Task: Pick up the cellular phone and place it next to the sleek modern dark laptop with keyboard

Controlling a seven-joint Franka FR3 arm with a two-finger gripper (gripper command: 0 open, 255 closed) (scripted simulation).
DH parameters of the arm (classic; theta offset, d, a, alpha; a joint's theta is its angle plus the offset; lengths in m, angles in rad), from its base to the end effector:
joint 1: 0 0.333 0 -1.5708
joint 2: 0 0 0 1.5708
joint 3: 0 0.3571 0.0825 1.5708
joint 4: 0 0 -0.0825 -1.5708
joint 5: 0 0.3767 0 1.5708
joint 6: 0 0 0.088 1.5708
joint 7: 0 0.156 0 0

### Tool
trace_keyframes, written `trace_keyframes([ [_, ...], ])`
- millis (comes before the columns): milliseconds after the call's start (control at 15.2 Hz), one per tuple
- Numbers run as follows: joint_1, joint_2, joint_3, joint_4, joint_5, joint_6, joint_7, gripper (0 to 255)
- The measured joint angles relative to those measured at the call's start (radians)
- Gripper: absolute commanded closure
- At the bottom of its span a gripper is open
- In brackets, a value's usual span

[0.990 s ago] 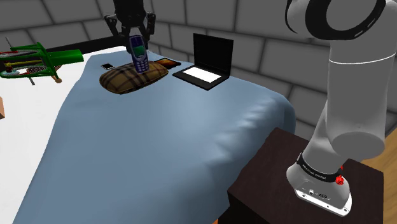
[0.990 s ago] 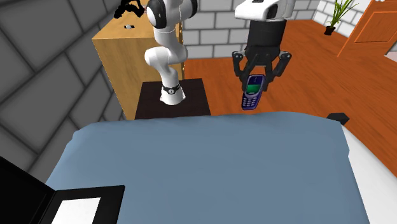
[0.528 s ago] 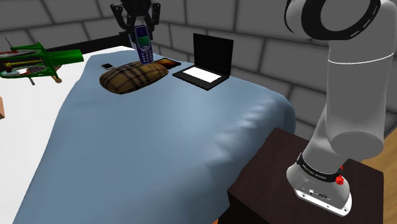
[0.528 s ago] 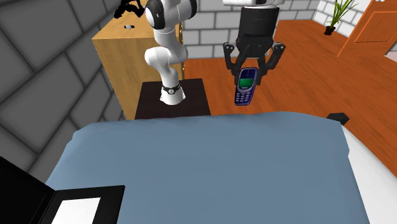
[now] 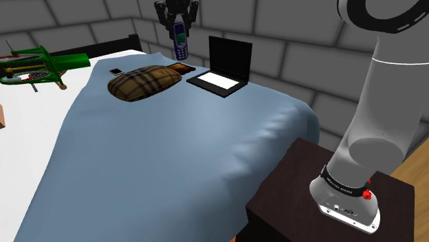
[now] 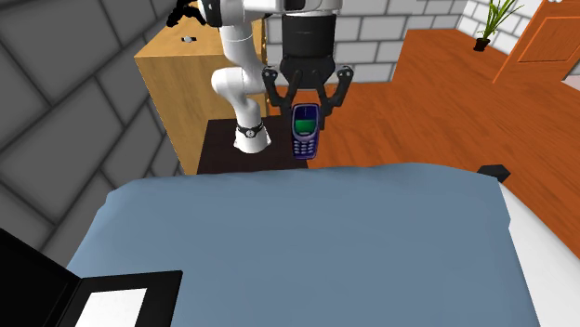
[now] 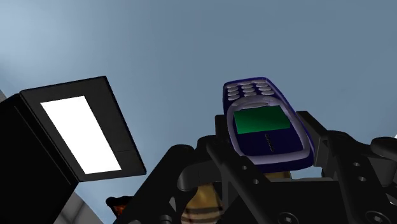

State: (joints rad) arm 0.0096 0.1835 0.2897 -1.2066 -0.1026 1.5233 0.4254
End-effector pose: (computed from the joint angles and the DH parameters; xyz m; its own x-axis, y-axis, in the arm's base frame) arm 0.5911 0.1434 0.6790 0.9783 -0.1453 0.1476 -0.1449 -0.9893 -0.0135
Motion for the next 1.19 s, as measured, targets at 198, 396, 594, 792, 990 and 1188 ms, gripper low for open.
trace_keyframes([
  [198,-0.052,-0.044,-0.029,-0.052,0.028,0.014,-0.073,255],
  [396,-0.100,-0.062,-0.061,-0.079,0.047,0.027,-0.149,255],
  [594,-0.143,-0.066,-0.091,-0.078,0.063,0.025,-0.220,255],
  [792,-0.181,-0.062,-0.119,-0.076,0.075,0.028,-0.286,255],
  [990,-0.223,-0.046,-0.150,-0.053,0.087,0.022,-0.357,255],
  [1188,-0.263,-0.027,-0.177,-0.018,0.099,0.006,-0.422,255],
])
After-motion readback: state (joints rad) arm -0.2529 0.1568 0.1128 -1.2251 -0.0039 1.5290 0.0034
